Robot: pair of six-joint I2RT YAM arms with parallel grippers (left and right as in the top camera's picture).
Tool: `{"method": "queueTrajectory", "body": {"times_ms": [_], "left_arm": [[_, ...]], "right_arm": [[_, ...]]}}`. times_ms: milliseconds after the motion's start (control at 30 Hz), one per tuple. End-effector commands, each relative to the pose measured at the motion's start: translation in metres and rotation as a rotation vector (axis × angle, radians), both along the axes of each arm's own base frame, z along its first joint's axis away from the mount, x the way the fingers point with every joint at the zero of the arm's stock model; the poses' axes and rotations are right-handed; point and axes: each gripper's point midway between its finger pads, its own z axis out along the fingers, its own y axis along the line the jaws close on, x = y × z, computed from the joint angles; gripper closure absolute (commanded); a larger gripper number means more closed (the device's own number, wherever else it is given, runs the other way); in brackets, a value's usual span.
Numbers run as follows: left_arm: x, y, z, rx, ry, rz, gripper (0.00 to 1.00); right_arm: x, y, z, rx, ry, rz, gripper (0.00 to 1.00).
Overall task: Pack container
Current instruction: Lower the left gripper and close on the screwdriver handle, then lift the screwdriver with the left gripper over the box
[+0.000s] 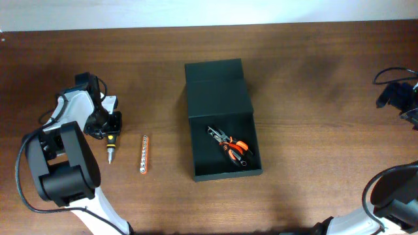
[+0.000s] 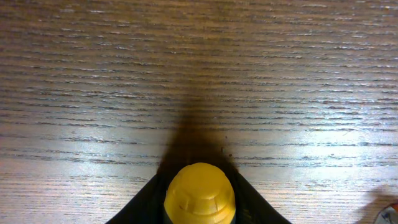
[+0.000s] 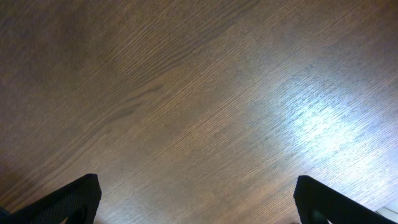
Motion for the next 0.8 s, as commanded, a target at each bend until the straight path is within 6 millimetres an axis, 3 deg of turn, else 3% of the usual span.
{"method": "queueTrajectory", "body": {"times_ms": [0,67,233,433,767], "left_arm": [[-0.007,-0.003,-0.009,-0.017,0.029,0.014,0.74],[0.0,-0.007,-0.005,-0.045,0.003,0.015,0.82],[0.025,-0.015,0.011,-0.108,-0.074,0.012,0.91],[0.048,-0.024,0.04,-0.183,-0.144,0.005,0.93],[0.089,-0.058,0.137,-0.343,-0.299,-0.061,0.93]], "right_arm": [[0.0,0.002,0.0,0.002,-0.001,-0.004,0.01],[0.0,0.002,0.0,0.002,-0.002,-0.004,0.01],[0.0,0.002,0.0,0.002,-0.002,-0.004,0.01],[0.0,0.002,0.0,0.002,-0.002,-0.004,0.01],[0.0,0.002,0.0,0.002,-0.002,-0.004,0.01]]}}
